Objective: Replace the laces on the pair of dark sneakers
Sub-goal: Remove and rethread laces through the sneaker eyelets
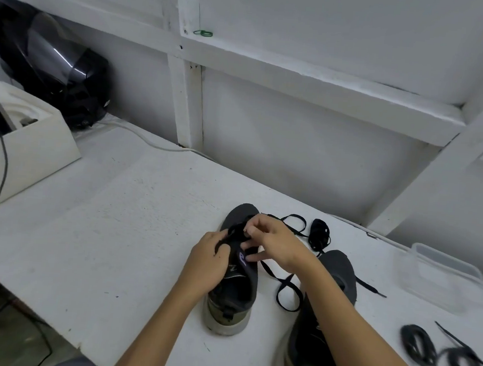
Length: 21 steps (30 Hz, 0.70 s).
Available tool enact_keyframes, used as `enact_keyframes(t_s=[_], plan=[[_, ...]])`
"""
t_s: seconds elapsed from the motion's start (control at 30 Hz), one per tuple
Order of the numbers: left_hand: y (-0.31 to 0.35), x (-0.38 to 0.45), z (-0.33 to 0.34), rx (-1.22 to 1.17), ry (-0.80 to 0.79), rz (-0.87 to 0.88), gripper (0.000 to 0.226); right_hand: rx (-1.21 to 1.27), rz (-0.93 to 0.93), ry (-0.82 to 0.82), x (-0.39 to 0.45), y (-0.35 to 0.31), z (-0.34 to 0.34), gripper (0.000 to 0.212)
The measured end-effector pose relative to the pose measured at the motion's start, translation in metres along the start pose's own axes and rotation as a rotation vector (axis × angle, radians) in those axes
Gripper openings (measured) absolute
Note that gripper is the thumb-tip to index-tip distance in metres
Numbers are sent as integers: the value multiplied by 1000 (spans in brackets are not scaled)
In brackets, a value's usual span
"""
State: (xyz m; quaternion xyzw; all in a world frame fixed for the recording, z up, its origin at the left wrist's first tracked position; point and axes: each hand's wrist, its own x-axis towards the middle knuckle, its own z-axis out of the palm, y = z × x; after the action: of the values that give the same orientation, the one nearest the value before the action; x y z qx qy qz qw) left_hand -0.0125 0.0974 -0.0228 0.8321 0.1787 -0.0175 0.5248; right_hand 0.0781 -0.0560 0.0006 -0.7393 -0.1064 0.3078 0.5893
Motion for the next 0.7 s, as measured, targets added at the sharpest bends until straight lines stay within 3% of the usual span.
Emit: enact_keyframes(t_s=[0.13,0.23,0.33,0.43,0.53,0.7], plan=[[1,0,-1,-163,13,-104,45,383,-14,-47,-10,-7,-17,20],[4,2,-6,-237,-108,-155,47,400,49,-27,-13,-9,-24,21],[11,6,-8,-217,-145,-173,57,224,124,62,-13,-8,-24,17],[15,7,-1,2,-61,-77,42,-59,122,137,-13,-7,-16,26],[14,5,8,98,8,-8,36,-386,66,106,-17,-3,-7,25],[15,5,11,129,71,-16,40,-558,68,97,-20,-2,-5,14]])
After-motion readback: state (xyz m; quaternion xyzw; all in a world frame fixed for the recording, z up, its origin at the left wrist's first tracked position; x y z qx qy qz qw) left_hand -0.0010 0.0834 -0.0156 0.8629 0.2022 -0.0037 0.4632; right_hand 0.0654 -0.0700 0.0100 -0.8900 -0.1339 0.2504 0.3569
